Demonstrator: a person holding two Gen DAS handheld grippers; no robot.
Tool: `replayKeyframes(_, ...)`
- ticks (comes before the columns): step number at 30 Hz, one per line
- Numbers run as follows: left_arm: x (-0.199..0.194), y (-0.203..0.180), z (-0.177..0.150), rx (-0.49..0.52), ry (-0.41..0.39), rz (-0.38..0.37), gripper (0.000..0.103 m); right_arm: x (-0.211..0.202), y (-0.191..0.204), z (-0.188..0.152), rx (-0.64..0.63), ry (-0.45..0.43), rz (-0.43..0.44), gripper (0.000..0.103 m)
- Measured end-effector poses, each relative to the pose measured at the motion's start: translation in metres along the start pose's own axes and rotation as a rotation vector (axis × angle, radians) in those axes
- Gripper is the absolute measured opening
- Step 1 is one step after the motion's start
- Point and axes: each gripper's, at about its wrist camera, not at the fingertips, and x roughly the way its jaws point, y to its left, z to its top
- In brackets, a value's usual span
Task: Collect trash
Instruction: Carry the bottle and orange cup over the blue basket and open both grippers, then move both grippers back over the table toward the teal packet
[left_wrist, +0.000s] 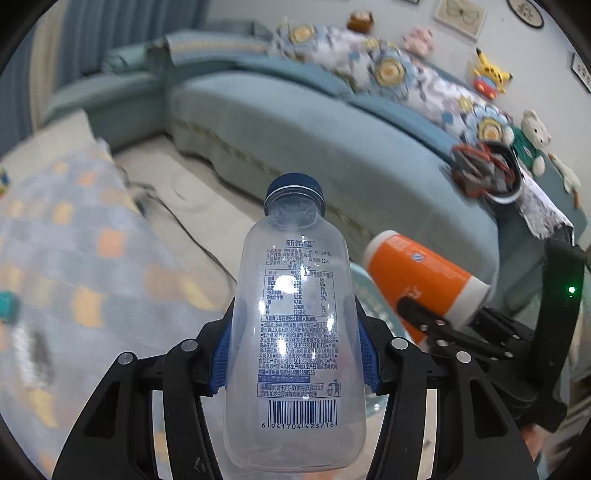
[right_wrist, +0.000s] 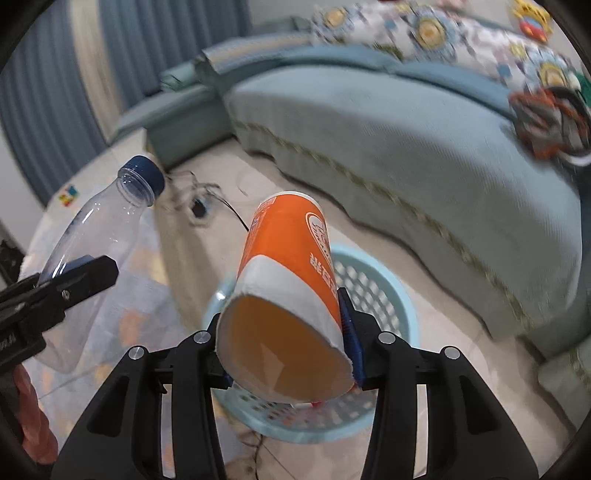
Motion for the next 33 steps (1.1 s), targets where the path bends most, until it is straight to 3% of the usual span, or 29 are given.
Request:
replayKeyframes(5, 0.048, -0.012, -0.013, 0.018, 0.096, -0.028, 0.053, 0.027, -0.022, -0.016, 0.051, 0.103, -0.041, 0.044)
replayKeyframes(10, 0.064, -0.015, -0.019, 0.019, 0.138, -0.038, 0.054, 0.037, -0.034, -0.023, 0.090, 0.143, -0.063, 0.046)
replayKeyframes(14, 0.045, -0.009, -0.018, 0.016, 0.088, -0.051, 0.074, 0.035, -0.046, -0.023, 0.125, 0.140, -0.063, 0.058)
replayKeyframes(22, 0.009, 0.006, -0.017, -0.030, 0.008, -0.057, 0.075, 0.020, -0.043, -0.018, 0.125, 0.103, -0.033, 0.058)
replayKeyframes(33, -0.085, 0.075, -0.024, -0.133, -0.167, 0.035, 0.073, -0.024, 0.047, 0.000, -0.040, -0.049, 0.066, 0.058)
